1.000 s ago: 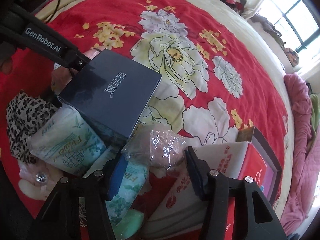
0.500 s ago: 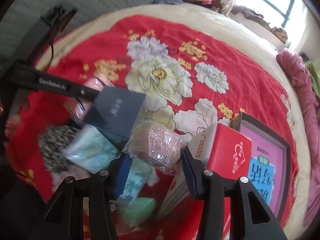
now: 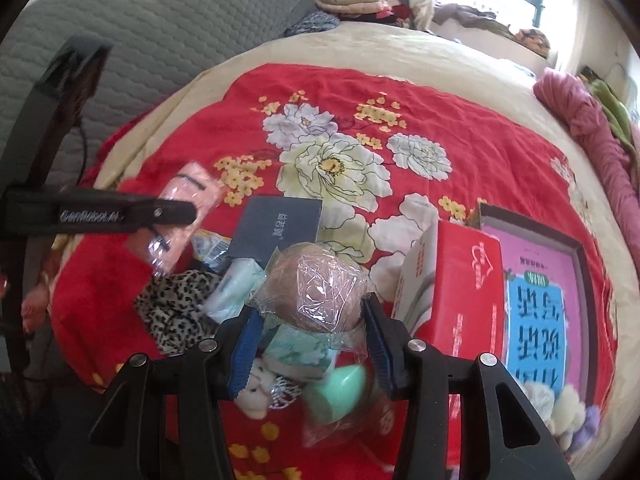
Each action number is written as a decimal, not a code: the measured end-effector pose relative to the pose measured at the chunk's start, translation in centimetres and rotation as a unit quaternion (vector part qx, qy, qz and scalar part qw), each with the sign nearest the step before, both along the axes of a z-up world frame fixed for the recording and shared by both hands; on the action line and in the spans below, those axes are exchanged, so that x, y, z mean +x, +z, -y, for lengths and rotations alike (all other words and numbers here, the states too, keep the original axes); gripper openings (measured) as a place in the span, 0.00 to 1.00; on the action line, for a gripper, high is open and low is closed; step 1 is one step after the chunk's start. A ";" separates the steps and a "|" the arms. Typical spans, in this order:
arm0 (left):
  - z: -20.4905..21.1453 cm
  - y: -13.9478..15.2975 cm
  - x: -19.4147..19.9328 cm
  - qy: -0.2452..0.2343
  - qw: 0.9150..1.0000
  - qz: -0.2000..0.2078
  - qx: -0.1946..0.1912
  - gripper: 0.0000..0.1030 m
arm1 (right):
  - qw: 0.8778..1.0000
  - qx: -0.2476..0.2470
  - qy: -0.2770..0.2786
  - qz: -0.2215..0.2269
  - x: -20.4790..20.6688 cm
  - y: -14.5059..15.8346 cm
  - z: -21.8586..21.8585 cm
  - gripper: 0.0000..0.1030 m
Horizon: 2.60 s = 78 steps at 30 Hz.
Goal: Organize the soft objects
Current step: 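Grasp the pink wrapped roll with the left tool while the right tool grasps the clear-wrapped ball, then carry both items over the book tray and open both tools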
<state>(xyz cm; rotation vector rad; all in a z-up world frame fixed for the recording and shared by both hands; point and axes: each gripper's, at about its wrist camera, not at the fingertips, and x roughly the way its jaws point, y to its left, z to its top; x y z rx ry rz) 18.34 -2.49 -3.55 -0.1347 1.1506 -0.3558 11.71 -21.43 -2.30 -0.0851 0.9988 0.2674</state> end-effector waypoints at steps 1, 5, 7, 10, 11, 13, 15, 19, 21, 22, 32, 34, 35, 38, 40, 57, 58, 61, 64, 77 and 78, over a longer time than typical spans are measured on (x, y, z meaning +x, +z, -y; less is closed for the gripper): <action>0.0 0.3 -0.6 0.000 1.000 0.003 0.002 0.24 | 1.000 0.007 -0.006 0.001 -0.3 0.2 0.1 0.49; 0.5 1.2 -2.3 -0.002 1.000 0.013 0.003 0.24 | 1.000 0.021 -0.022 0.007 -1.7 1.4 0.4 0.49; 0.9 1.8 -3.2 -0.006 1.000 0.020 0.005 0.24 | 0.999 0.028 -0.028 0.013 -2.2 2.2 0.6 0.49; 1.4 2.8 -4.6 -0.010 0.999 0.031 0.009 0.24 | 0.999 0.031 -0.035 0.023 -3.1 3.4 0.9 0.49; 1.6 3.2 -5.1 -0.009 0.999 0.036 0.011 0.24 | 0.998 0.031 -0.038 0.025 -3.4 3.7 1.0 0.49; 2.0 3.8 -6.0 -0.008 0.999 0.040 0.010 0.24 | 0.998 0.035 -0.041 0.032 -4.2 4.5 1.2 0.49; 2.3 4.3 -6.9 -0.009 0.999 0.045 0.006 0.24 | 0.998 0.038 -0.045 0.038 -4.7 5.2 1.3 0.49; 3.5 5.3 -8.7 -0.017 0.998 0.062 0.023 0.24 | 0.996 0.044 -0.053 0.051 -5.8 6.6 1.6 0.49; 3.7 5.8 -9.3 -0.017 0.998 0.064 0.018 0.24 | 0.996 0.044 -0.055 0.059 -6.5 7.3 1.8 0.49; 3.9 6.0 -9.6 -0.018 0.998 0.065 0.016 0.24 | 0.995 0.044 -0.056 0.063 -6.9 7.7 2.0 0.49; 5.6 9.4 -11.8 -0.027 0.994 0.100 0.019 0.24 | 0.992 0.054 -0.072 0.090 -9.3 10.6 4.0 0.49; 5.9 10.1 -12.2 -0.028 0.994 0.107 0.020 0.24 | 0.991 0.056 -0.080 0.096 -9.7 11.1 4.7 0.49; 6.0 10.4 -12.3 -0.028 0.993 0.111 0.021 0.24 | 0.990 0.059 -0.083 0.098 -9.9 11.3 5.0 0.49; 6.5 11.3 -12.8 -0.028 0.992 0.120 0.023 0.24 | 0.988 0.063 -0.093 0.105 -10.4 12.0 5.8 0.49; 6.9 11.8 -13.0 -0.030 0.991 0.125 0.021 0.24 | 0.987 0.063 -0.097 0.111 -10.9 12.5 6.3 0.49; 13.9 12.2 -14.0 -0.081 0.988 0.132 0.030 0.24 | 0.975 0.066 -0.165 0.131 -14.4 14.0 14.5 0.49; 14.5 12.2 -13.9 -0.085 0.987 0.131 0.028 0.24 | 0.974 0.065 -0.172 0.133 -14.6 14.0 15.4 0.49; 16.4 11.9 -13.8 -0.100 0.986 0.132 0.026 0.24 | 0.970 0.059 -0.192 0.134 -15.0 13.9 17.7 0.49; 18.7 11.3 -13.6 -0.118 0.985 0.126 0.024 0.24 | 0.966 0.059 -0.213 0.134 -15.5 13.7 19.9 0.49; 26.6 7.8 -12.5 -0.174 0.978 0.109 0.026 0.24 | 0.960 0.056 -0.252 0.107 -15.5 10.0 25.1 0.49; 27.1 7.3 -12.3 -0.177 0.978 0.105 0.025 0.24 | 0.961 0.057 -0.251 0.104 -15.4 9.5 25.3 0.49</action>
